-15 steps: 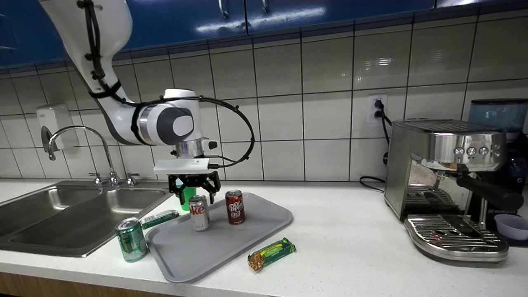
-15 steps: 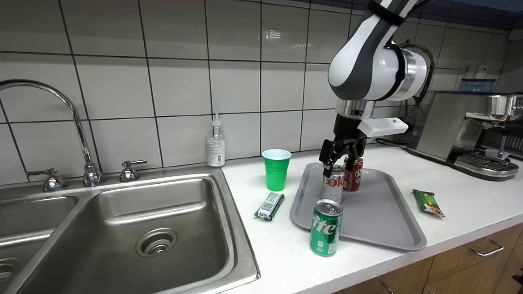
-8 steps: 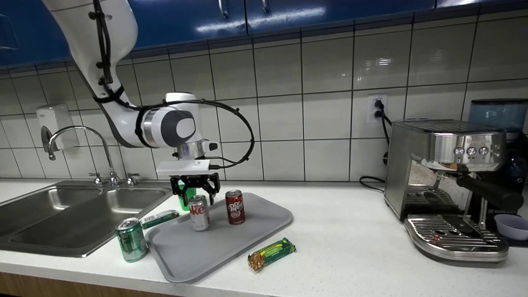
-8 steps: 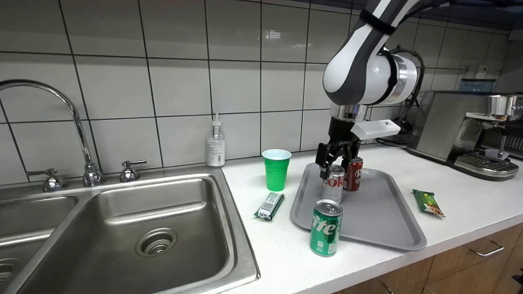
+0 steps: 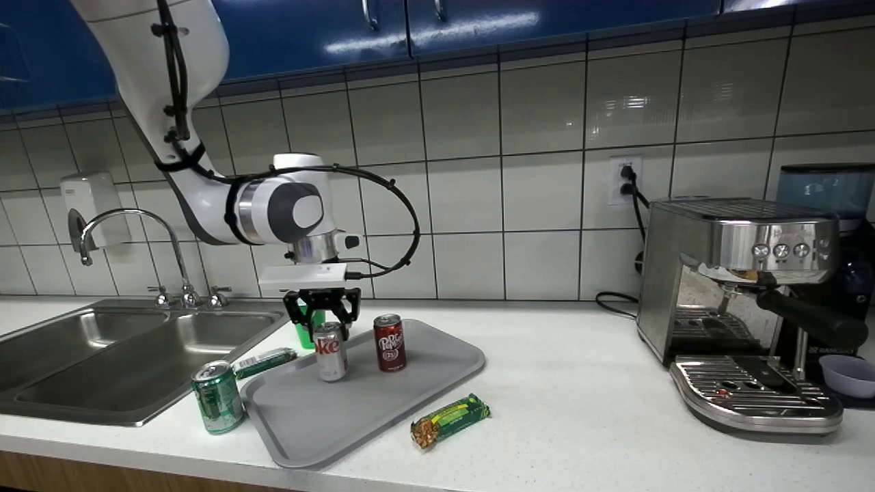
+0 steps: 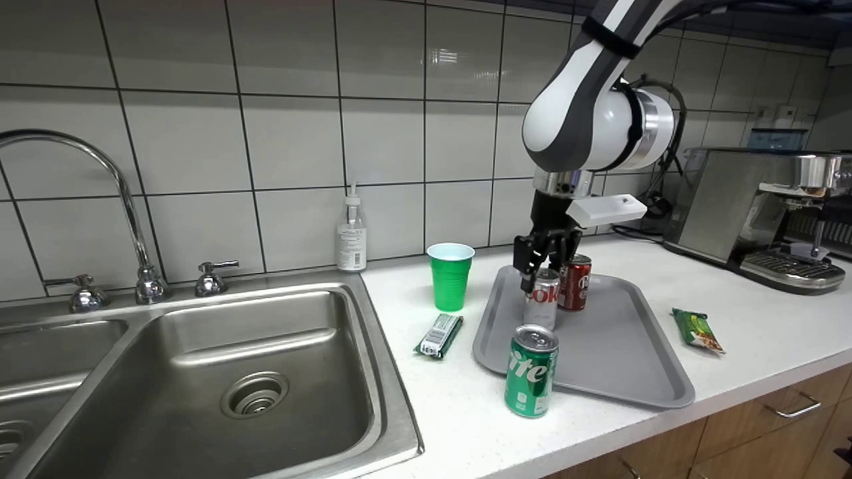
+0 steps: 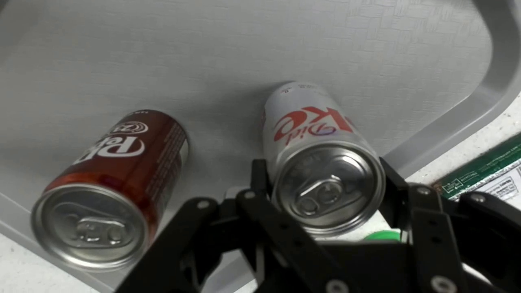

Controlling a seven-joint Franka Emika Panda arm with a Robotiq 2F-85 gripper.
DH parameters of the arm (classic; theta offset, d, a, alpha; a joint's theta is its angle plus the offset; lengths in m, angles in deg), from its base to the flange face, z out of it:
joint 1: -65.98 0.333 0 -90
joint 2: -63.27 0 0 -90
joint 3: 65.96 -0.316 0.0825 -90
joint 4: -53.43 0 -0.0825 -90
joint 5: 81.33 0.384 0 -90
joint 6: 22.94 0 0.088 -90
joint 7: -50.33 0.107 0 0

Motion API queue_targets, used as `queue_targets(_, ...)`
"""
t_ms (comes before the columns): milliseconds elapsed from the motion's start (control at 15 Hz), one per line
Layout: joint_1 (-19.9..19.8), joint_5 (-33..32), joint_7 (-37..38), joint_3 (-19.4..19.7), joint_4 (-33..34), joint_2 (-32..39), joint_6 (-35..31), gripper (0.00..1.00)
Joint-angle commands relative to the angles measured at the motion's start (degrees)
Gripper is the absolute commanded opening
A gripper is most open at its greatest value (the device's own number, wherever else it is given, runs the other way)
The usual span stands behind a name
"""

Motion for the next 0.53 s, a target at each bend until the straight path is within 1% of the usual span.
queue_targets(0, -1.47, -1.06, 1.65, -1.93, -0.12, -2.12, 0.83, 0.38)
queue_targets(467, -1.62, -0.53, 1.15, -2.96, -3.16, -7.03, 0.83, 0.38)
